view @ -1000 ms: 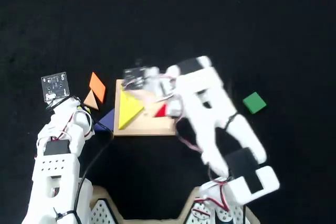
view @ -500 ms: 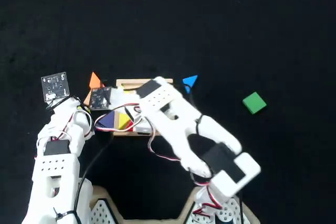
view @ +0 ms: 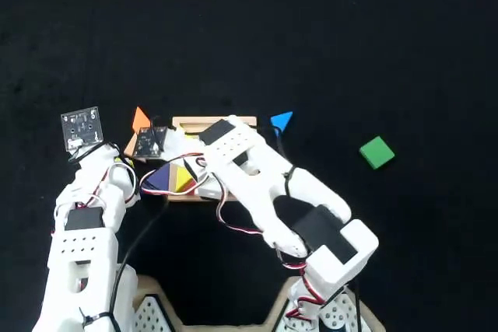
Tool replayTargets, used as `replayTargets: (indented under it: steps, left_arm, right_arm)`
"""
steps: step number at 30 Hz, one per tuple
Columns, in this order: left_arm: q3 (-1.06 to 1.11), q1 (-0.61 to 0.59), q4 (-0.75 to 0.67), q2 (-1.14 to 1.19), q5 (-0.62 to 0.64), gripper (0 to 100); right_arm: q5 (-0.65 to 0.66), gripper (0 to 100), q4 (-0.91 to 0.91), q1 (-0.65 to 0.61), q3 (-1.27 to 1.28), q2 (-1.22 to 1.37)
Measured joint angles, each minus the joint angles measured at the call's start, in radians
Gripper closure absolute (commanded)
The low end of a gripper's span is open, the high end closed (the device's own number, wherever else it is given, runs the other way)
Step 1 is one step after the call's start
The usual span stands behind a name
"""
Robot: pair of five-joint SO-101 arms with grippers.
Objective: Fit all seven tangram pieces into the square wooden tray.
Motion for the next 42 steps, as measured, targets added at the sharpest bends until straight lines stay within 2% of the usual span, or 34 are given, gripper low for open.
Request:
replayTargets:
  steps: [17,22,29,34,42]
  left_arm:
    - [0.0,0.0,0.0,0.0,0.0,97]
    - [0.0,0.0,0.0,0.0,0.0,97]
    - [0.0,-0.002,0.0,0.0,0.002,97]
    - [0.0,-0.002,0.0,0.0,0.002,97]
    - [0.0,-0.002,0.0,0.0,0.002,97]
  right_arm:
    - [-0.009,71.7,-0.014,0.002,-0.002,0.002]
    - [-0.012,71.7,0.014,-0.048,-0.002,-0.026]
    - [-0.012,71.4,0.015,-0.049,-0.002,-0.034]
    - [-0.012,62.8,0.015,-0.049,-0.002,-0.034]
    - [-0.002,70.7,0.015,-0.049,-0.002,-0.034]
